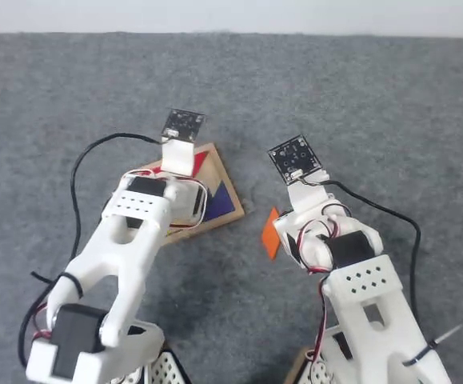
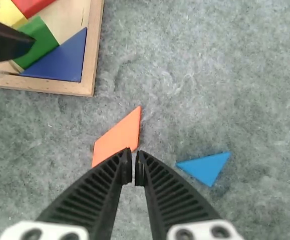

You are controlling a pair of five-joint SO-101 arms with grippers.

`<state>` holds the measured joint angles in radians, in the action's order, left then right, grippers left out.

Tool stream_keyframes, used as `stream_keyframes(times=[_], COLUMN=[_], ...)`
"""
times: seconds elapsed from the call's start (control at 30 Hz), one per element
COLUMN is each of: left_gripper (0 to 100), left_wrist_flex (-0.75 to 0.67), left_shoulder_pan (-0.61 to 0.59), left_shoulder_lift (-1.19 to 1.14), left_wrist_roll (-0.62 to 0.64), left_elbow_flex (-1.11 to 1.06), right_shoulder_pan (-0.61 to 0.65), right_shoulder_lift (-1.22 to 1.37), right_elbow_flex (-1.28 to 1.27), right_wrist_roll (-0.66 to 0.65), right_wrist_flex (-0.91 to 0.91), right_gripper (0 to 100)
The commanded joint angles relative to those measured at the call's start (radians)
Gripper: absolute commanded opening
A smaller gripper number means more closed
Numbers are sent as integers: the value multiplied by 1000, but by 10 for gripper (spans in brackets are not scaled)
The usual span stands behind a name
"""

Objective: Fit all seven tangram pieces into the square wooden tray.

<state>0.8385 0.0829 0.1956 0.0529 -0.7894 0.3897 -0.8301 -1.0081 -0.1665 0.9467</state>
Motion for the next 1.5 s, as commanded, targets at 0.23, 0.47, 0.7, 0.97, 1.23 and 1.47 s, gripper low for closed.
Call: stream_keyframes(times=[0.23,0.47,0.7,0.97,1.23,1.47], left_gripper=[170,170,109,11,11,11], left_wrist_flex=[-15,-15,-75,-66,-17,-15], left_shoulder_pan=[-40,-38,-40,-11,34,57], left_shoulder_lift=[49,51,38,-110,-209,-196], left_wrist_roll=[2,2,38,150,181,138], left_elbow_flex=[62,64,54,134,186,180], right_shoulder_pan=[-10,-10,-10,-10,-10,-12], right_shoulder_lift=[-38,-38,-38,-35,-36,-36], right_elbow_flex=[14,14,12,11,11,11], right_wrist_roll=[-12,-12,-12,-12,-12,-12], right_wrist_flex=[4,4,4,-8,-7,-7], right_gripper=[37,37,37,37,37,37])
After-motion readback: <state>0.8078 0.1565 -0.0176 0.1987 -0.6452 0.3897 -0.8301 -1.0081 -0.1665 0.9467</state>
